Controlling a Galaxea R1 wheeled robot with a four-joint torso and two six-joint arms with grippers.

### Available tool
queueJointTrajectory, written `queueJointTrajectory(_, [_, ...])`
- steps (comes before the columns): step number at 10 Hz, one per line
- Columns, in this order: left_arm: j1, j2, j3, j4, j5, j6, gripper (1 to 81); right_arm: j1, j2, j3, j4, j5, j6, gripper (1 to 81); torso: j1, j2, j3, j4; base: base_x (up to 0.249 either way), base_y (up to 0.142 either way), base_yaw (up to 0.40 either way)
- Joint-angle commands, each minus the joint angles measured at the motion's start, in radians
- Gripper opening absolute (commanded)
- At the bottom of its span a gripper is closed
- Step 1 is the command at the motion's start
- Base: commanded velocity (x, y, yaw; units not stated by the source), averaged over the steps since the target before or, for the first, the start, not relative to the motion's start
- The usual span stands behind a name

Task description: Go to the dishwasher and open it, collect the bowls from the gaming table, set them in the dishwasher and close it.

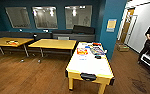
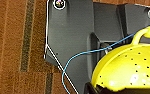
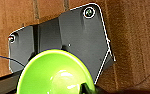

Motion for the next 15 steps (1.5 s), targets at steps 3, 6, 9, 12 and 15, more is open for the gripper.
queueJointTrajectory(3, [-0.048,-0.003,-0.003,0.012,0.058,0.009,1.0,0.026,-0.014,0.005,-0.018,-0.064,-0.005,1.0,0.000,0.000,0.000,0.000,0.000,0.000,-0.396])
queueJointTrajectory(6, [-0.048,-0.001,-0.003,0.013,0.058,0.009,1.0,0.023,0.003,-0.011,-0.018,-0.064,-0.005,1.0,0.001,0.000,0.000,0.000,0.000,0.000,-0.396])
queueJointTrajectory(9, [-0.048,0.000,-0.003,0.013,0.057,0.009,1.0,0.015,0.026,-0.055,-0.018,-0.064,-0.005,1.0,0.001,0.000,0.000,0.000,0.000,0.000,-0.396])
queueJointTrajectory(12, [-0.048,0.000,-0.003,0.013,0.057,0.009,1.0,0.013,0.029,-0.057,-0.015,-0.064,-0.003,1.0,0.001,0.000,0.000,0.000,0.000,0.000,-0.396])
queueJointTrajectory(15, [-0.048,-0.001,-0.003,0.013,0.057,0.009,1.0,0.015,0.032,-0.057,-0.016,-0.062,-0.003,1.0,0.001,0.000,0.000,0.000,0.000,0.000,-0.396])
